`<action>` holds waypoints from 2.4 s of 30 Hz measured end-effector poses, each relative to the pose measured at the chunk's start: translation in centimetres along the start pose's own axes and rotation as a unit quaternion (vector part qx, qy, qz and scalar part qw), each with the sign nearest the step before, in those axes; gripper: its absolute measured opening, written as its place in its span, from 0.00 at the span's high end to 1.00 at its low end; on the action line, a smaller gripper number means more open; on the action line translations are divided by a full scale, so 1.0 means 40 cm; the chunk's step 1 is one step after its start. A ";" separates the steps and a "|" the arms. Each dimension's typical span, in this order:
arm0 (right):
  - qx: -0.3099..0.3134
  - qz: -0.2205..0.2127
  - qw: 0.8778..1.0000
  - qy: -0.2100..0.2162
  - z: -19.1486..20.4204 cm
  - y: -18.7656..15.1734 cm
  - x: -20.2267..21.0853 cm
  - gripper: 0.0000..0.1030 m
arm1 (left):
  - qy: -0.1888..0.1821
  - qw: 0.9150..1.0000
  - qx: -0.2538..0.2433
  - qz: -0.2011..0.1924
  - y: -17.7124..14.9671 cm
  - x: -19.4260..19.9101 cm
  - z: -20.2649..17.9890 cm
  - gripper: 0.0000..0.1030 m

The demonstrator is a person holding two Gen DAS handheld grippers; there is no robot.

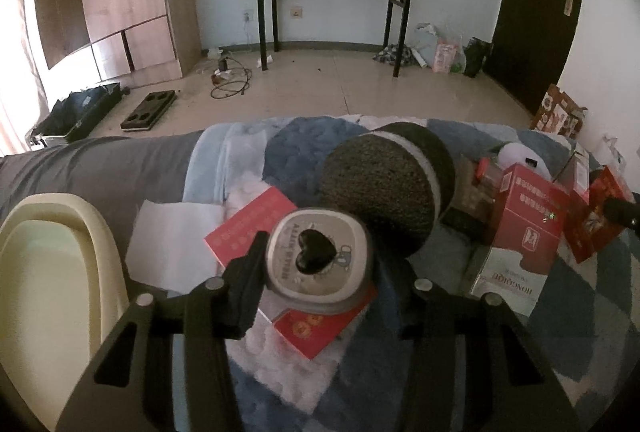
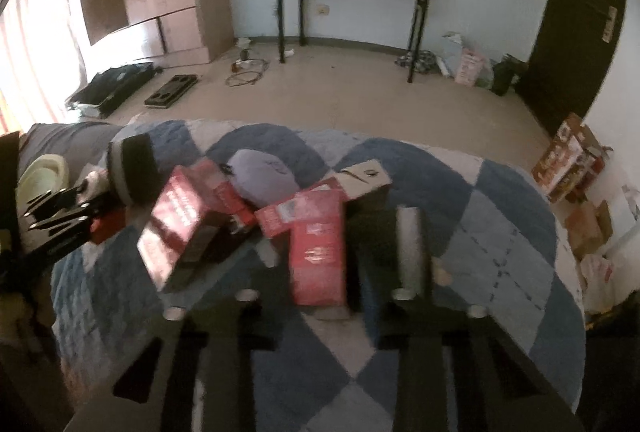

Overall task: Organize rigid objects
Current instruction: 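Grasp the white heart container with left tool while right tool grasps a red box, then carry both items into the cream basin and open both tools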

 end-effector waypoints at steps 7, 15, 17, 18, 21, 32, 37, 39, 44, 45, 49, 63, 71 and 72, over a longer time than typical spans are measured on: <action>0.015 -0.008 1.000 0.010 0.008 -0.005 -0.027 0.76 | -0.005 1.000 0.010 -0.004 -0.001 -0.008 0.001 0.51; 0.017 -0.026 0.999 0.021 0.002 -0.005 0.019 0.79 | -0.007 0.999 0.023 -0.022 0.013 0.031 0.019 0.51; 0.009 -0.041 0.999 0.019 -0.013 -0.002 0.054 0.79 | -0.006 0.999 0.024 -0.031 0.019 0.054 0.025 0.51; 0.004 -0.052 0.998 0.025 -0.021 -0.001 0.077 0.79 | -0.002 0.999 0.024 -0.037 0.023 0.069 0.030 0.51; -0.005 -0.080 0.995 0.051 -0.031 -0.002 0.139 0.79 | 0.014 0.998 0.025 -0.055 0.033 0.120 0.058 0.51; 0.088 -0.090 0.952 0.279 0.356 -0.033 0.192 0.79 | 0.176 0.963 0.200 -0.035 -0.131 0.309 0.492 0.51; 0.140 -0.030 0.915 0.377 0.616 -0.053 0.137 0.79 | 0.238 0.924 0.297 0.029 -0.279 0.319 0.649 0.51; 0.173 -0.008 0.907 0.384 0.714 -0.059 0.114 0.79 | 0.243 0.915 0.318 0.041 -0.317 0.311 0.681 0.51; 0.252 0.024 0.899 0.359 0.906 -0.104 0.039 0.79 | 0.226 0.910 0.344 0.060 -0.374 0.255 0.716 0.51; 0.261 0.025 0.899 0.352 0.932 -0.110 0.027 0.79 | 0.229 0.910 0.342 0.058 -0.369 0.256 0.716 0.51; 0.279 0.033 0.901 0.331 1.011 -0.114 -0.027 0.79 | 0.213 0.910 0.353 0.045 -0.371 0.273 0.710 0.51; 0.280 0.029 0.905 0.318 1.011 -0.146 -0.068 0.79 | 0.178 0.923 0.331 0.079 -0.341 0.179 0.685 0.51; 0.293 0.046 0.904 0.309 1.027 -0.167 -0.081 0.79 | 0.183 0.926 0.314 0.104 -0.338 0.149 0.669 0.47; 0.295 0.047 0.903 0.309 1.030 -0.171 -0.084 0.79 | 0.179 0.927 0.317 0.095 -0.335 0.159 0.670 0.37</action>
Point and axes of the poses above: each gripper's, at about its wrist camera, not at the fingertips, and x roughly against the way its jaws point, z to its left, y to its top, the point moved 3 cm from there along -x, roughly the way its jaws point, and after that the axes turned 8 degrees about -x, right-handed, at the moved point
